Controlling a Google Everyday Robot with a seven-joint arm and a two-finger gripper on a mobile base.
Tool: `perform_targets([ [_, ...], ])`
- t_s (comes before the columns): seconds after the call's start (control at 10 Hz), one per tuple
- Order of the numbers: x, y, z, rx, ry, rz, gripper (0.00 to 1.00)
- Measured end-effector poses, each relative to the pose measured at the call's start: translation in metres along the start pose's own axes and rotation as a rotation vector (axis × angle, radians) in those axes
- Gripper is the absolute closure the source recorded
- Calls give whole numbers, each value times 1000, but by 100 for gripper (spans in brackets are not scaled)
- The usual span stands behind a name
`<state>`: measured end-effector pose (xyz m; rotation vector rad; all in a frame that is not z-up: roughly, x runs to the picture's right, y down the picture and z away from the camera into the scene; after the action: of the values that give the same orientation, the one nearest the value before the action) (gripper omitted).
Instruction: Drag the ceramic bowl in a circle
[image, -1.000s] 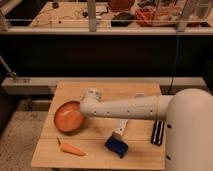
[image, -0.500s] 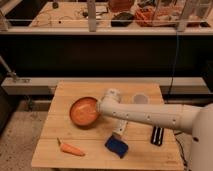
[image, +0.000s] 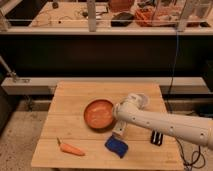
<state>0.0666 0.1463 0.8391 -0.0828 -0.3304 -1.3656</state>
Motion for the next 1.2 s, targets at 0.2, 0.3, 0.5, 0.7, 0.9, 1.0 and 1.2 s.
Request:
perform_targets([
  [0.2, -16, -7, -3, 8, -22, -45, 100],
  [0.3, -27, -18, -4, 19, -33, -73, 100],
  [0.5, -55, -53, -6, 50, -49, -136, 100],
  [0.7, -79, -92, -6, 70, -63, -209, 100],
  [0.9, -85, -118, -4, 76, -70, -266, 100],
  [1.0, -76, -131, 1, 79, -66, -287, 100],
  [1.2, -54, -138, 13, 88, -62, -290, 100],
])
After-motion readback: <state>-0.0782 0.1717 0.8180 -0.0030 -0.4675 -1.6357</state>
